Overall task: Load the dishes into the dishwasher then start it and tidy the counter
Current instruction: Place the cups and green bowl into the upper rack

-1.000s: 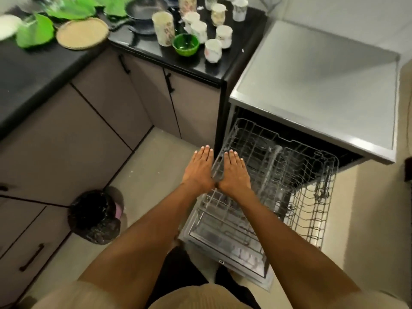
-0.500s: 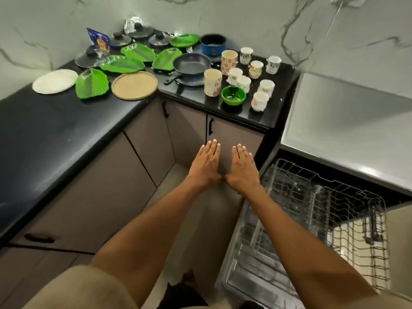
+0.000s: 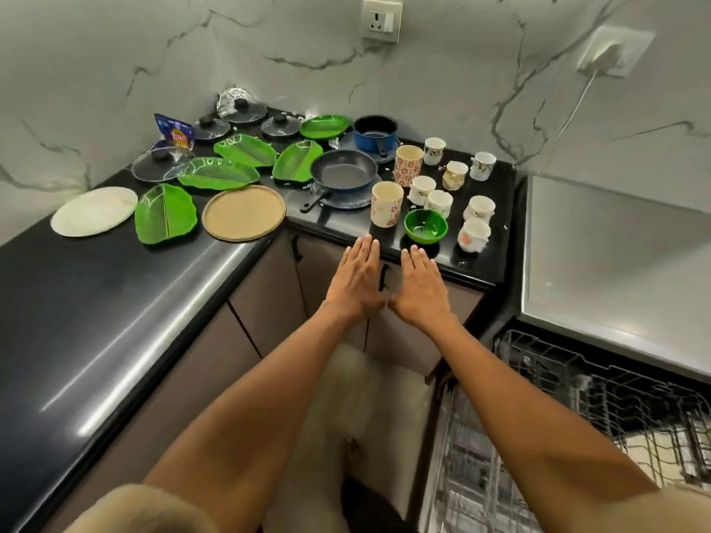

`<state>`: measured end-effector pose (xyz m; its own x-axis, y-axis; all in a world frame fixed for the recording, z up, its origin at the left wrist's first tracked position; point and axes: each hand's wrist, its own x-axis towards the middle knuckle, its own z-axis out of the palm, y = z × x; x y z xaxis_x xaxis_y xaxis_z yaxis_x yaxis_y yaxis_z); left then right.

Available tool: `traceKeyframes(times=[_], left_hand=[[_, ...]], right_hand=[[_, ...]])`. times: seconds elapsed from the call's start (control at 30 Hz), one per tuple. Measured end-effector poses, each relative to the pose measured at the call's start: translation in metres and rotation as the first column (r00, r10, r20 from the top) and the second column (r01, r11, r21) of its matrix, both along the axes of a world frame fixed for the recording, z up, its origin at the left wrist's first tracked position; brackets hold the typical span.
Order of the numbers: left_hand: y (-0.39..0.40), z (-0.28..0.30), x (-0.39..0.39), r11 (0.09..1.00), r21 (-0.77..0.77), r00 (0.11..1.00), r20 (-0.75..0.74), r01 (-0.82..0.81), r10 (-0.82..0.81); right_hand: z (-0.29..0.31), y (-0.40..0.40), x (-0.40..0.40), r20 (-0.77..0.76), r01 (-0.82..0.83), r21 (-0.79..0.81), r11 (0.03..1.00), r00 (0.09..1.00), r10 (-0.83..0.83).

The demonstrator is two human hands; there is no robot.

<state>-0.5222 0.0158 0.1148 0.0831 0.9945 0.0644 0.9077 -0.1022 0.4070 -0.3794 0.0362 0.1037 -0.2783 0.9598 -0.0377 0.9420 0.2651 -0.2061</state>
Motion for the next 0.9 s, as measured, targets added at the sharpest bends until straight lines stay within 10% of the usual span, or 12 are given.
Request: traceKeyframes(times=[0.63,0.9], left_hand=[[0.232,-0.016,-0.054,0.984,-0.072,0.986,0.021,0.164,-0.163],[0.275,-0.036,-0.084,0.875,0.140,0.877,-0.218,0.463,-0.429]], right_hand=[[-0.009,0.207,-0.068,-0.189,0.140,0.041,0.989,0.973,-0.130],[-0.028,0.228,-0.072,-0.204,0.225,0.229,0.947,0.963,-0.179]])
